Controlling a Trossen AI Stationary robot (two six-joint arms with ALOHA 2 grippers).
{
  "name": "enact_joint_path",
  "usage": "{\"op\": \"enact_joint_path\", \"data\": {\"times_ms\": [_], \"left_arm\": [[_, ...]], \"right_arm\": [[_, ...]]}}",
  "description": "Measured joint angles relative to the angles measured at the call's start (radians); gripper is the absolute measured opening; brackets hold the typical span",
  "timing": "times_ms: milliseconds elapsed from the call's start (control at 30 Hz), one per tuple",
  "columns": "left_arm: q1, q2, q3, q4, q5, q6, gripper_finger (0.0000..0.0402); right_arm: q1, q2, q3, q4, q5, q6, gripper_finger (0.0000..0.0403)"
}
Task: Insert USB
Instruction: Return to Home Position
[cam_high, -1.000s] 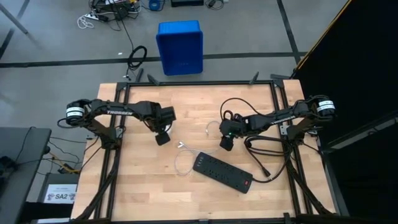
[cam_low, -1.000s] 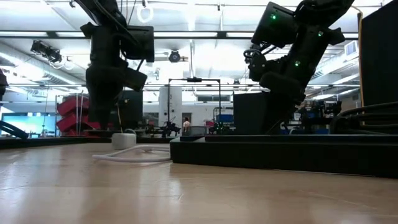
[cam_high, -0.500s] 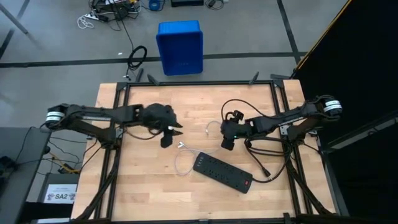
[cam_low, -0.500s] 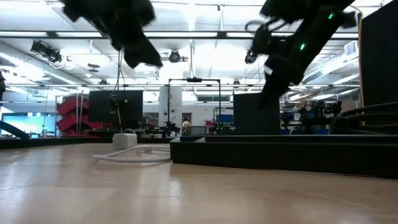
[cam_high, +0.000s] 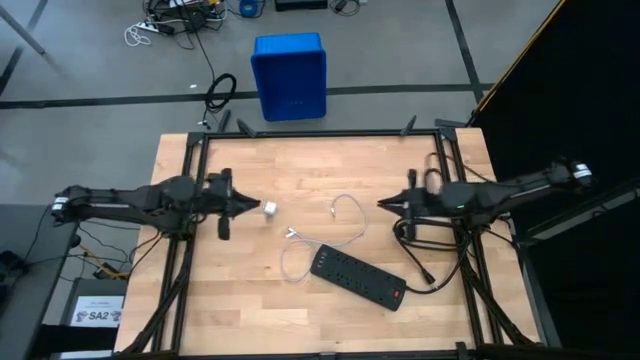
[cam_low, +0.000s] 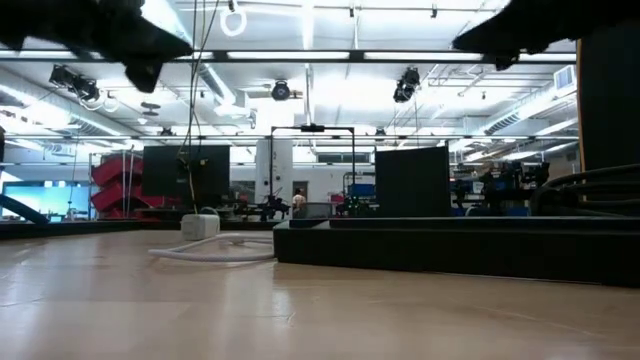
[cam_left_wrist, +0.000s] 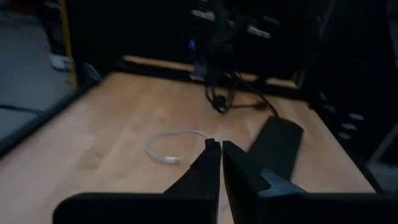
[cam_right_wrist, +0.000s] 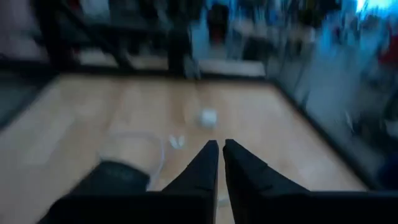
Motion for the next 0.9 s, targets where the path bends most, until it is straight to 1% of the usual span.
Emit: {"op": "enact_joint_path", "data": {"times_ms": [133, 300, 367, 533, 667, 700, 833, 900], "left_arm": [[0.0, -0.049, -0.119, 0.099, 0.002, -0.004, 0.0], [0.0, -0.052, -0.301, 0.382, 0.017, 0.001, 0.0], [-0.001, -0.051, -0.362, 0.458, 0.02, -0.01, 0.0], [0.0, -0.052, -0.362, 0.384, 0.013, -0.029, 0.0], [0.0, -0.053, -0.363, 0.41, 0.003, 0.003, 0.0], [0.0, -0.053, -0.363, 0.414, 0.004, 0.01, 0.0], [0.0, -0.052, -0.363, 0.409, 0.029, 0.035, 0.0], [0.0, -0.052, -0.363, 0.409, 0.044, 0.05, 0.0]], "right_arm": [[-0.039, -0.19, -0.105, 0.029, -0.02, -0.028, 0.0001], [-0.084, -0.371, -0.224, 0.023, -0.101, -0.027, 0.0], [-0.104, -0.435, -0.27, 0.012, -0.098, -0.033, 0.0], [-0.186, -0.576, -0.365, 0.003, -0.077, -0.055, 0.0], [-0.263, -0.665, -0.414, -0.048, -0.076, -0.047, 0.0], [-0.28, -0.669, -0.414, -0.051, -0.078, -0.041, 0.0], [-0.335, -0.658, -0.413, -0.064, -0.144, -0.017, 0.0], [-0.355, -0.656, -0.413, -0.062, -0.146, 0.032, 0.0]]}}
